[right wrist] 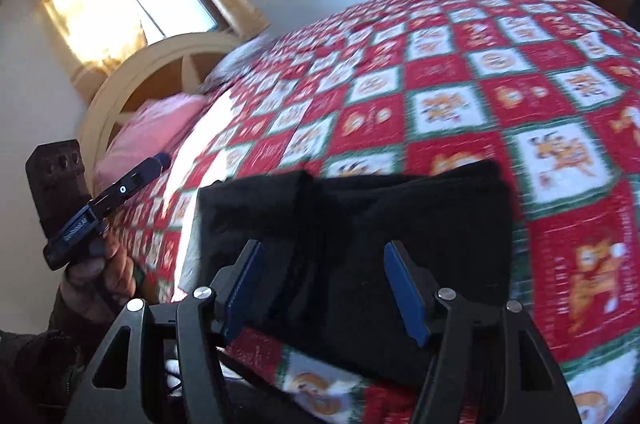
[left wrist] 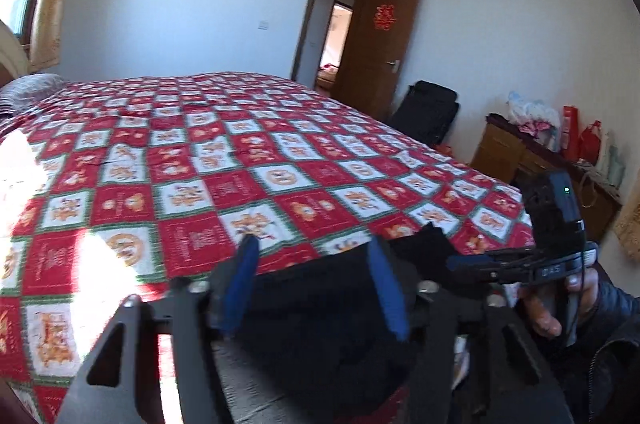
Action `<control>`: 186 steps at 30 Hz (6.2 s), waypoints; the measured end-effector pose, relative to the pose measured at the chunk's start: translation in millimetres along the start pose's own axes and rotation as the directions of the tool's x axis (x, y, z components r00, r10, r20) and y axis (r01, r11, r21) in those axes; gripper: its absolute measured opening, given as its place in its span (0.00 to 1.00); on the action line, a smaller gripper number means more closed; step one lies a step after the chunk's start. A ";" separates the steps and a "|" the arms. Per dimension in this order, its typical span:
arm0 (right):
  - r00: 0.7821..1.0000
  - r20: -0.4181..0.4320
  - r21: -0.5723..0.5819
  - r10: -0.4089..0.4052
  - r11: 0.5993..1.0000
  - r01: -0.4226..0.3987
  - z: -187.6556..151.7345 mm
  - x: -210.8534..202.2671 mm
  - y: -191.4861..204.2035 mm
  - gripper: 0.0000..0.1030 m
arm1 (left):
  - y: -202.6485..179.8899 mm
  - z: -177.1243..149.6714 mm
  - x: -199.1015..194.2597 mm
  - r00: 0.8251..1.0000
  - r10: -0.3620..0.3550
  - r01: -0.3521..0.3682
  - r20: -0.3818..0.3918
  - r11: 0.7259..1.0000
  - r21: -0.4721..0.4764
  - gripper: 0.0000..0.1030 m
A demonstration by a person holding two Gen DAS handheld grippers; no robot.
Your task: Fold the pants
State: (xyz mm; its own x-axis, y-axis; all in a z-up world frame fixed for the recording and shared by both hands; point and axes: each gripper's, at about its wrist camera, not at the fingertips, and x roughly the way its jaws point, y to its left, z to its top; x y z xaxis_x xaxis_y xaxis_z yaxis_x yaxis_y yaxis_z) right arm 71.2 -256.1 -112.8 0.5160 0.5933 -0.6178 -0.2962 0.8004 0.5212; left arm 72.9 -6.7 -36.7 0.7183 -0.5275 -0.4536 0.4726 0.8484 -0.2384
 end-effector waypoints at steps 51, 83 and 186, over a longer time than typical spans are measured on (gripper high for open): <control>0.959 0.106 0.140 -0.261 0.959 0.246 5.1 -55.3 -60.6 0.38 | 29.4 -41.5 62.5 0.963 0.212 -0.218 -0.168 0.976 -0.013 0.94; 0.973 -0.150 -0.235 -0.174 0.963 0.136 -52.6 13.0 2.4 0.51 | -24.0 -82.3 73.7 0.971 0.123 -0.106 -0.206 0.990 0.090 1.00; 0.980 -0.185 -0.176 0.067 0.979 -0.100 117.2 271.3 167.0 0.29 | 211.9 -77.0 -89.5 0.870 0.489 -0.487 -0.067 0.830 -0.273 0.11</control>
State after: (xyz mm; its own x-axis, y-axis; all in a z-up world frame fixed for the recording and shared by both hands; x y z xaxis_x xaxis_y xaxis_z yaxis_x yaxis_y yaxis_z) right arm 256.0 28.5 -124.3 0.3373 0.6515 -0.6796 -0.4834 0.7393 0.4688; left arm 69.5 223.6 -112.7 0.8217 -0.0413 -0.5685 -0.0974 0.9725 -0.2114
